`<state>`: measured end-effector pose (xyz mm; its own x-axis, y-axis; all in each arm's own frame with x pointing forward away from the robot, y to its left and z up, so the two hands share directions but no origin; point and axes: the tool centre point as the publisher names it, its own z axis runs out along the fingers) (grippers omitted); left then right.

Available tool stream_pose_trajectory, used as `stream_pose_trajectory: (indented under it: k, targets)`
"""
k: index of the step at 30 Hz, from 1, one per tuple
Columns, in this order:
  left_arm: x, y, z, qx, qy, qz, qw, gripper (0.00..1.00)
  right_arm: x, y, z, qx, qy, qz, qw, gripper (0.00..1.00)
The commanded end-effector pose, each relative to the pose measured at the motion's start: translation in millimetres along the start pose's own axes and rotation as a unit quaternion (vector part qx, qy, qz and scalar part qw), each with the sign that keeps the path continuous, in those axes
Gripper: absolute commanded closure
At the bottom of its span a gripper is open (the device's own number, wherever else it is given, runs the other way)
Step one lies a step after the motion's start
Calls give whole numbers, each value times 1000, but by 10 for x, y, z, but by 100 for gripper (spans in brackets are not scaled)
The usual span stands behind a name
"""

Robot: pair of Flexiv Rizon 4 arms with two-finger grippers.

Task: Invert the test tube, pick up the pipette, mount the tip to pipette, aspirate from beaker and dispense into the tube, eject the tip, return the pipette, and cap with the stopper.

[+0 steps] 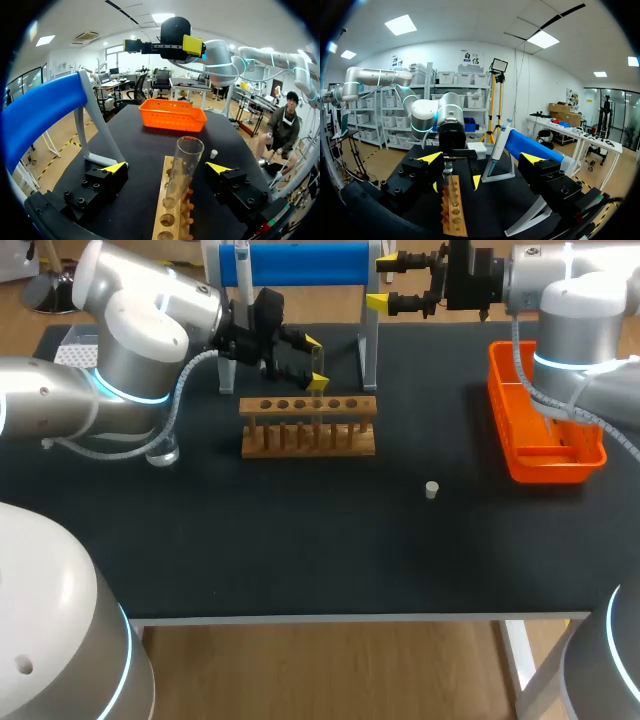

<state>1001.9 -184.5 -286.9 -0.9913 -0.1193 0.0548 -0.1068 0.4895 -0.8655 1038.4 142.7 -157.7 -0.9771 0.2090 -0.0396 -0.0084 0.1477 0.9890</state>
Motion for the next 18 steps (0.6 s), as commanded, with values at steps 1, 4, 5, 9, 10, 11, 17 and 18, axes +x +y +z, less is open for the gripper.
stream_pose_trajectory:
  k: [1, 4, 5, 9, 10, 11, 17, 18]
  targets:
    - [77, -13, 35, -5, -11, -4, 1000, 0, -5, 4, -12, 1, 2, 0, 1000, 0]
    - [110, -32, 39, -8, -12, 0, 1000, 0, -5, 4, -12, 1, 2, 0, 1000, 0]
    - [121, -37, 39, -8, -14, 0, 1000, 0, -5, 4, -12, 1, 2, 0, 1000, 0]
    - [153, -24, 53, -14, -16, 1, 1000, 0, -5, 4, -12, 1, 2, 0, 1000, 0]
    - [157, -19, 55, -17, -17, -1, 1000, 0, -5, 4, -12, 1, 2, 0, 1000, 0]
    - [160, -12, 57, -19, -17, 0, 1000, 0, -5, 4, -12, 1, 2, 0, 1000, 0]
    - [163, 25, 128, -31, -8, 0, 999, 0, -5, 4, -12, 1, 2, 0, 1000, 0]
    - [161, 27, 138, -32, -6, 1, 999, 0, -5, 4, -12, 1, 2, 0, 1000, 0]
